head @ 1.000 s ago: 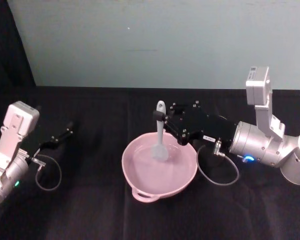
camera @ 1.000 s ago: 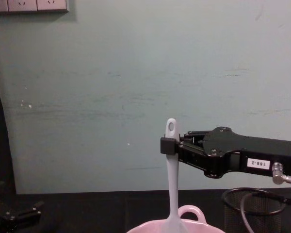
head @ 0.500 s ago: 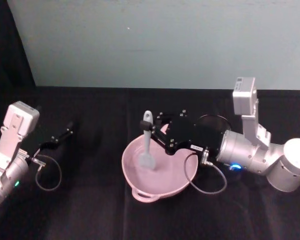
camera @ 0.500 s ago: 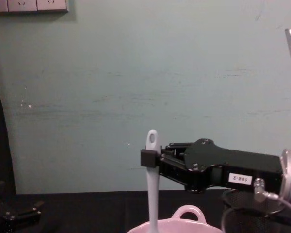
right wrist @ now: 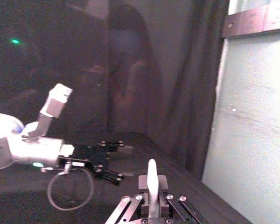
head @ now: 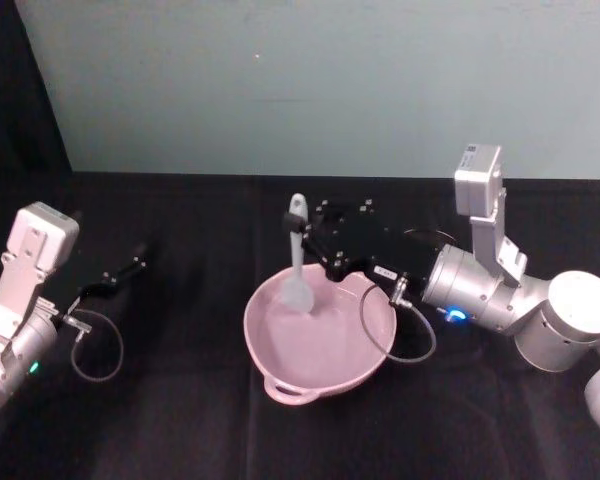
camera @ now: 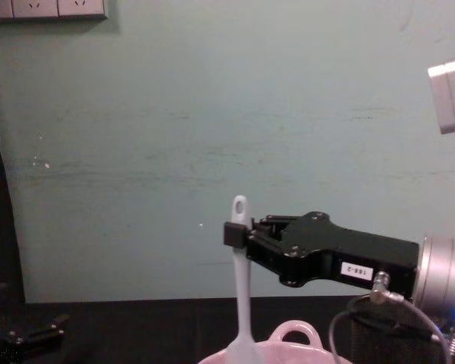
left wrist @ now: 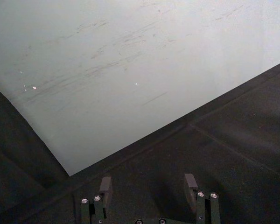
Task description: Use the one hand to pick up the spoon and stir the clear water in the bowl.
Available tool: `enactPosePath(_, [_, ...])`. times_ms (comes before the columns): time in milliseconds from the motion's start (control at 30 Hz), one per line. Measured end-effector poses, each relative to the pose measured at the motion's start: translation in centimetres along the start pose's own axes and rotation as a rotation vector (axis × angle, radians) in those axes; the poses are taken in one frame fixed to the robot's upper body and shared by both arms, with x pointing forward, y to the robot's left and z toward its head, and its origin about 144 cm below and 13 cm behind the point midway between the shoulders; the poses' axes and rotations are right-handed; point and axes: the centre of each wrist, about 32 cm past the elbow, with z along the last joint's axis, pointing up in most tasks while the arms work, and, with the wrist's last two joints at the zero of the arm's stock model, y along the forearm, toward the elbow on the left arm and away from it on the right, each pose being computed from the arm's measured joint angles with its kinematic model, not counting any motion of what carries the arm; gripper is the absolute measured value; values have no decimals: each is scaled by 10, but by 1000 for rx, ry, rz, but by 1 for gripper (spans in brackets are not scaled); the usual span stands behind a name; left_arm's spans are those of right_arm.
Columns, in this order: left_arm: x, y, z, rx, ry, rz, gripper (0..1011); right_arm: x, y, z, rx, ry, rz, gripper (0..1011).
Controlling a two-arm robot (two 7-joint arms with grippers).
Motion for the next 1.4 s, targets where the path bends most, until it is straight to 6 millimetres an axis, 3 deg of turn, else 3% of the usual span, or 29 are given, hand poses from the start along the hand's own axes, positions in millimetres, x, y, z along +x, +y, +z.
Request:
enactPosePath(400, [0, 0, 0, 0, 0, 0, 1005, 8, -29, 8, -30, -42, -76, 124])
enactPosePath(767, [0, 0, 0, 0, 0, 0, 1005, -6, -43, 18, -43, -48, -18, 124])
enactPosePath(1067, [0, 0, 0, 0, 0, 0, 1005, -20, -19, 11, -20, -18, 90, 124])
enactPosePath(1200, [0, 0, 0, 0, 0, 0, 1005, -17, 0, 5, 0, -13, 110, 124])
enactPosePath(1400, [0, 0, 0, 0, 0, 0, 1005, -6, 12, -2, 17, -31, 74, 124])
